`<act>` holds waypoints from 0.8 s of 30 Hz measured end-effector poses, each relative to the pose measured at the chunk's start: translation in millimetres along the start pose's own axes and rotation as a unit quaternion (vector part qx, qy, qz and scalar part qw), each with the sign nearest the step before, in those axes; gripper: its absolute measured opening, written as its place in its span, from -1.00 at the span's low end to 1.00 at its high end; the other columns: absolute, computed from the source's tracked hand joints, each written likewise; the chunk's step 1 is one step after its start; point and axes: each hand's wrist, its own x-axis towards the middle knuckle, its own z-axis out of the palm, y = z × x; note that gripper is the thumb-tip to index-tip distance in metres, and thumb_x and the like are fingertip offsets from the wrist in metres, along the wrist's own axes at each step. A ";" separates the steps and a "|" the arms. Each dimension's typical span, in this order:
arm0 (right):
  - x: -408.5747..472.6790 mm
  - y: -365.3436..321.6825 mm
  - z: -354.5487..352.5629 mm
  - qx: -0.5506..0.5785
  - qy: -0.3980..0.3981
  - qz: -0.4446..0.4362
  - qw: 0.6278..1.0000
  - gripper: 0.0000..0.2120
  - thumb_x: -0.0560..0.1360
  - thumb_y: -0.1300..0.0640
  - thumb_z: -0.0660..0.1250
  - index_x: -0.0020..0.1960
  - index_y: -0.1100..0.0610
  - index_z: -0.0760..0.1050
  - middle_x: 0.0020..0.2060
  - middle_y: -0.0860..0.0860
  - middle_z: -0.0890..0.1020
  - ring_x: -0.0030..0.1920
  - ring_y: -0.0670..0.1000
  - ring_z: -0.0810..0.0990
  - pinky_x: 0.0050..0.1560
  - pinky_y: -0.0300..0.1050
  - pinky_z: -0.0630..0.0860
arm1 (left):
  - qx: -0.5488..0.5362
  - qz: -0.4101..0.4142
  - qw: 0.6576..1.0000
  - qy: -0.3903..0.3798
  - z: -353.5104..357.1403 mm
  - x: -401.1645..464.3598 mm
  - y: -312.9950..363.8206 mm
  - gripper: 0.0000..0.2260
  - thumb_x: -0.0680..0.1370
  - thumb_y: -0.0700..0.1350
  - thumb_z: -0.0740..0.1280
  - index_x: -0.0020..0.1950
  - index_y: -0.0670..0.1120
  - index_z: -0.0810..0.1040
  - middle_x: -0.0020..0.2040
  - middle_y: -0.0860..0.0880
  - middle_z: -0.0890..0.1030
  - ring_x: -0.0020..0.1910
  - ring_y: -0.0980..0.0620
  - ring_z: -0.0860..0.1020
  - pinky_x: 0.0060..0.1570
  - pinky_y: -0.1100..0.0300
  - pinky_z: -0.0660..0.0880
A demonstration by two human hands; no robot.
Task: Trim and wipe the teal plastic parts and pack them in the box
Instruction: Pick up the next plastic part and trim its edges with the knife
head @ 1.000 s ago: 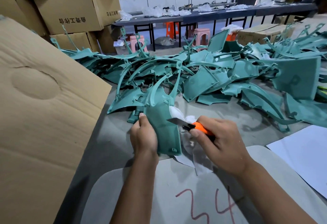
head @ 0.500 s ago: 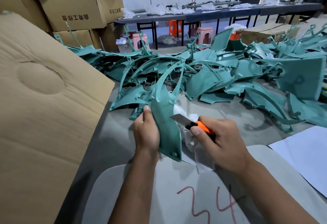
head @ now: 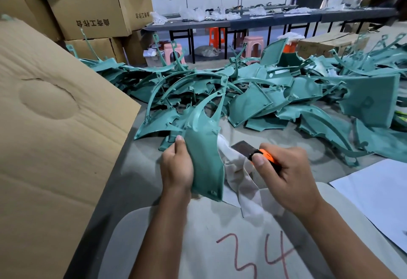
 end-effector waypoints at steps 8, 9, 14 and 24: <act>-2.5 2.6 18.2 -0.115 -0.021 0.046 0.992 -0.71 0.66 -0.04 0.24 -0.17 0.10 0.42 -0.38 -0.13 0.41 -0.37 -0.03 0.40 -0.36 0.00 0.36 | 0.002 -0.035 0.999 0.003 7.2 -7.1 0.4 -0.53 0.62 0.26 0.14 0.04 -0.08 0.64 -0.06 -0.09 0.70 -0.04 -0.18 0.66 0.08 -0.18 0.63; -3.1 2.3 16.8 -0.113 -0.037 0.037 0.992 -0.73 0.65 -0.04 0.28 -0.16 0.07 0.45 -0.37 -0.16 0.42 -0.37 -0.05 0.41 -0.36 -0.01 0.38 | -0.029 -0.053 0.998 0.011 4.5 -5.2 1.1 -0.56 0.63 0.23 0.16 0.07 -0.08 0.64 -0.02 -0.10 0.70 -0.03 -0.17 0.67 0.07 -0.16 0.64; -5.3 1.3 10.9 -0.032 -0.100 -0.008 0.994 -0.64 0.62 -0.04 0.35 -0.28 0.11 0.45 -0.46 -0.09 0.38 -0.45 0.01 0.40 -0.43 0.04 0.34 | -0.094 -0.072 0.991 0.070 -13.8 6.7 10.0 -0.68 0.67 0.10 0.21 -0.03 -0.10 0.58 0.04 -0.13 0.67 0.03 -0.16 0.66 0.11 -0.16 0.62; -4.9 -9.5 26.7 -0.124 -0.010 0.040 0.991 -0.68 0.65 -0.07 0.22 -0.21 0.05 0.35 -0.41 -0.18 0.35 -0.40 -0.02 0.37 -0.38 -0.03 0.34 | 0.072 0.069 0.990 0.102 -15.9 4.4 14.9 -0.56 0.70 0.12 0.11 -0.16 -0.12 0.59 -0.18 -0.07 0.65 -0.09 -0.18 0.60 -0.06 0.00 0.53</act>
